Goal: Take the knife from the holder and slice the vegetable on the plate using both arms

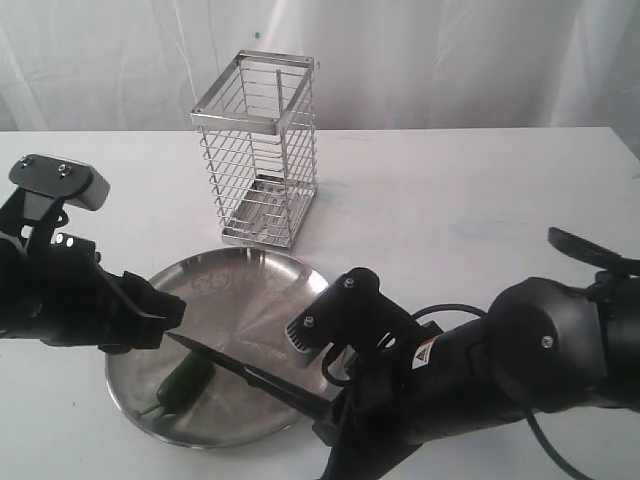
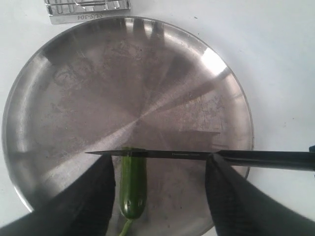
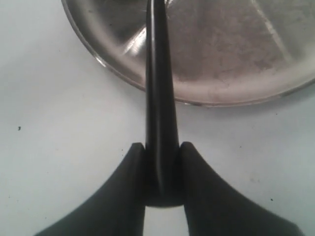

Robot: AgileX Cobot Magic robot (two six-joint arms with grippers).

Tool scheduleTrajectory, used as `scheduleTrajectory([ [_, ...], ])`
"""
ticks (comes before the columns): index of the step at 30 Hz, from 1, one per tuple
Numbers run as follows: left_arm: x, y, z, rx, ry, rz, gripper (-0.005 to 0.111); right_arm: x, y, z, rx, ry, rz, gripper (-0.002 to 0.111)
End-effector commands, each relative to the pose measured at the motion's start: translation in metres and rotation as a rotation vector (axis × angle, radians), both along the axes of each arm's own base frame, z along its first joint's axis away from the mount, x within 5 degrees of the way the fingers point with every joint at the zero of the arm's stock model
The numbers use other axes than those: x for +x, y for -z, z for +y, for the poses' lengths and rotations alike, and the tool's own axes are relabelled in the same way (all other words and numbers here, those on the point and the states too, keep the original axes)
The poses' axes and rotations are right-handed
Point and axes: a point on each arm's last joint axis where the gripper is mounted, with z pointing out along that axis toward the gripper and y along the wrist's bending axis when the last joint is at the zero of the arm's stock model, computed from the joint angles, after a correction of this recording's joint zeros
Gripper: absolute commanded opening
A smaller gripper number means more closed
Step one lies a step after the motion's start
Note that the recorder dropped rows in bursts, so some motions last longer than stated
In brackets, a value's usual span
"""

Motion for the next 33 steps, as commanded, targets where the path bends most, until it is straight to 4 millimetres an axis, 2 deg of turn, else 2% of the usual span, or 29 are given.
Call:
scheduleTrajectory([
  [1, -0.0019, 0.0020, 0.0004, -0.010, -0.007, 0.016, 0.058, 0.0012, 0.0047, 0.0003, -0.007, 0.015, 0.004, 0.000],
  [33, 0.0000, 0.0064, -0.0004, 0.000, -0.004, 0.034, 0.057, 0.0026, 0.0067, 0.0009, 0.000, 0.048, 0.016, 0.000],
])
